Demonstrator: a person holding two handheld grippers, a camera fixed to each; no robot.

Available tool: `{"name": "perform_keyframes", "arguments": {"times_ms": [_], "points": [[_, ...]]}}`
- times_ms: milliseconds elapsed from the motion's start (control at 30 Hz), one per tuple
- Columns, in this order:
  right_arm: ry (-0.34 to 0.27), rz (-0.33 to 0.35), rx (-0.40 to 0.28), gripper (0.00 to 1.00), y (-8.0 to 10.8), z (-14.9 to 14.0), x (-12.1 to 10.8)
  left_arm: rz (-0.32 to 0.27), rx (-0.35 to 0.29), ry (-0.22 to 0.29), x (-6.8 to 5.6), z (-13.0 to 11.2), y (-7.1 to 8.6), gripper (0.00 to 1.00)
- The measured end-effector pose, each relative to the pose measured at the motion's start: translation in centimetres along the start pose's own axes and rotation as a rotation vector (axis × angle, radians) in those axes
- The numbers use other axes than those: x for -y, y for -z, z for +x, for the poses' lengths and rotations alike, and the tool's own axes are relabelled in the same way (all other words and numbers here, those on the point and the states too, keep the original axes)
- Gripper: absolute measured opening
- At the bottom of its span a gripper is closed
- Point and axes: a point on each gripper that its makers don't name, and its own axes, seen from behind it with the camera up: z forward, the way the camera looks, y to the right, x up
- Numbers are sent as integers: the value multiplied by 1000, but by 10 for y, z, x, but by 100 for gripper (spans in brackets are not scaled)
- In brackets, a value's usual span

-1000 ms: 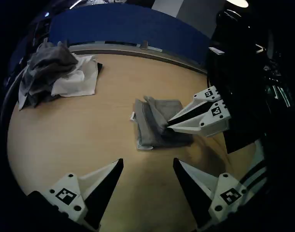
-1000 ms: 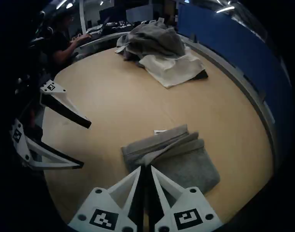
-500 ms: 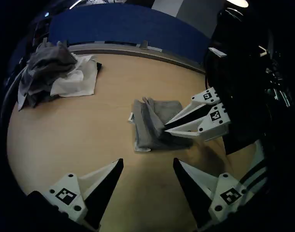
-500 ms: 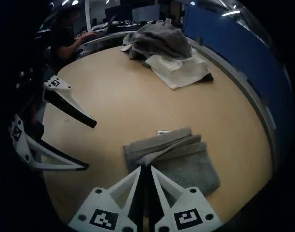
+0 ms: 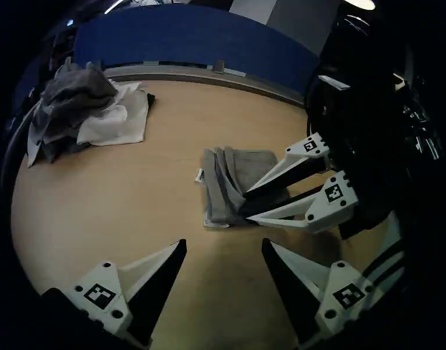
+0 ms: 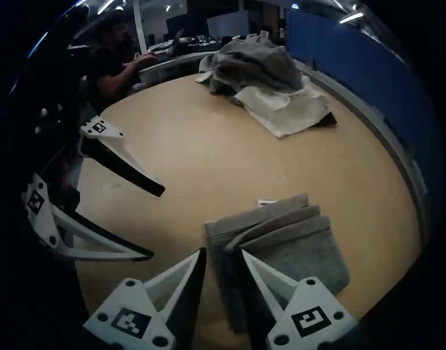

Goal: Fold towel

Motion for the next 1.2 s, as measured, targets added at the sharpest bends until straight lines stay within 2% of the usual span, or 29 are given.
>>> {"name": "perform_keyframes", "arguments": {"times_ms": [200,467,600,733,1200], "points": [[-4,33,-22,55,-1,3,8,8,-1,1,3,0,1,96],[-6,99,-30,90,1,0,22,17,-2,6,7,-1,3,95],[-15,88,-44,92,3,1,19,18,-3,5,8,0,4,95],[-19,67,-59,100,8,4,14,20,-3,5,8,0,3,96],[-75,-11,-71,100,26,-14,-6,20,-8,3,7,4,3,95]]}}
